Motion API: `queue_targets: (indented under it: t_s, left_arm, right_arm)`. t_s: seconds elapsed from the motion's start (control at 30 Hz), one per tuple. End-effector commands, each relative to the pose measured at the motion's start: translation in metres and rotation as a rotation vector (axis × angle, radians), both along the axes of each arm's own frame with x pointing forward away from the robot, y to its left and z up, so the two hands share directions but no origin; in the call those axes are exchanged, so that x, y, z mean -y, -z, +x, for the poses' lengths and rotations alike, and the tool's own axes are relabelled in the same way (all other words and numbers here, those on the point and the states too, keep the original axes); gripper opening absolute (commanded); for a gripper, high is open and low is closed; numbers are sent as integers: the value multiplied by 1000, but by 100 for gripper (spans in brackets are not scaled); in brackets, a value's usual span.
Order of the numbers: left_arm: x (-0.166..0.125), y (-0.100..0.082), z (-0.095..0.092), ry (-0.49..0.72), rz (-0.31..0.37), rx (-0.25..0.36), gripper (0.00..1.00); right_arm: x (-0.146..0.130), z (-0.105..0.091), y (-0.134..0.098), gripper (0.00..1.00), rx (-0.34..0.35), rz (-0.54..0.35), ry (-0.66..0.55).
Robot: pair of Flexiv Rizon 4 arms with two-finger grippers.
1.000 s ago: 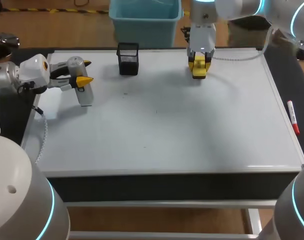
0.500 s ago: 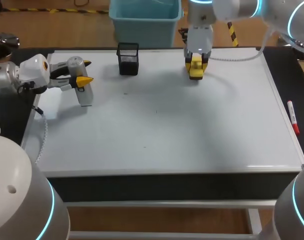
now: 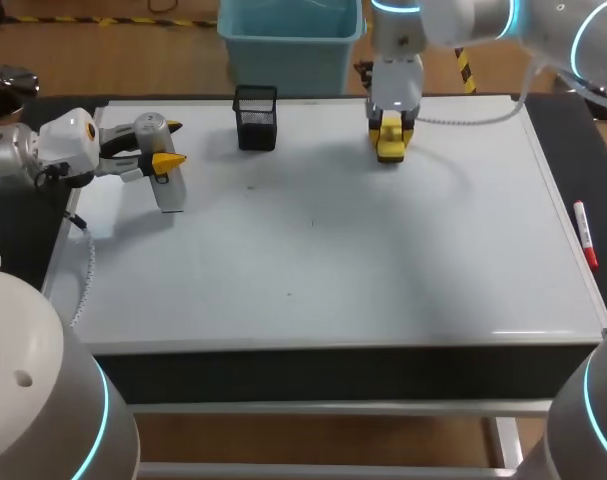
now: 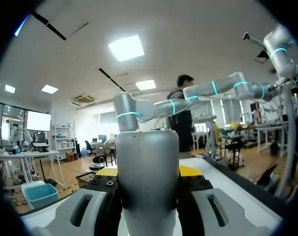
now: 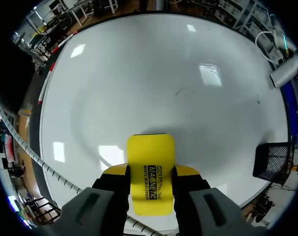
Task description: Pick up the inspection probe, press it on each red-marked spot on the whiteboard one by one, put down the probe, pick up the eraser, and wipe off all the red marks.
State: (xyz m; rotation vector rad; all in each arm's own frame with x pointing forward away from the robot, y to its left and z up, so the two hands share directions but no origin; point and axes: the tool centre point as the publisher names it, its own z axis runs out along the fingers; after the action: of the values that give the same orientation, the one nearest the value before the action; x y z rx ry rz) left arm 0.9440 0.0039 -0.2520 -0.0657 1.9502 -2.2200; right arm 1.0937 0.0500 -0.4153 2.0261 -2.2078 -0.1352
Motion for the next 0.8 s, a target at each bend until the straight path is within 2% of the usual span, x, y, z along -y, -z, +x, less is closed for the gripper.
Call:
queue_targets:
  t_s: [0.03, 0.43, 0.47, 0.53, 0.57, 0.6, 0.63, 0.8]
  left_arm:
    - [0, -1, -1, -1, 0, 1, 0]
    - [0, -1, -1, -1, 0, 1, 0]
    - [0, -1, -1, -1, 0, 1, 0]
    - [0, -1, -1, -1, 0, 1, 0]
    - [0, -1, -1, -1, 0, 1, 0]
    - [0, -1, -1, -1, 0, 1, 0]
    - [0, -1, -1, -1, 0, 1, 0]
    - [0, -1, -1, -1, 0, 1, 0]
  right_arm:
    - [-2, 2, 3, 0, -2, -6, -1]
    - [-1, 3, 9, 0, 18, -20, 6]
    - [-1, 3, 9, 8, 19, -21, 7]
    - [0, 3, 8, 39, 22, -23, 14]
    - [1, 4, 7, 46, 24, -22, 18]
    - [2, 2, 6, 62, 26, -23, 22]
    - [4, 2, 4, 100, 29, -22, 25]
    - [13, 1, -3, 100, 49, -8, 66]
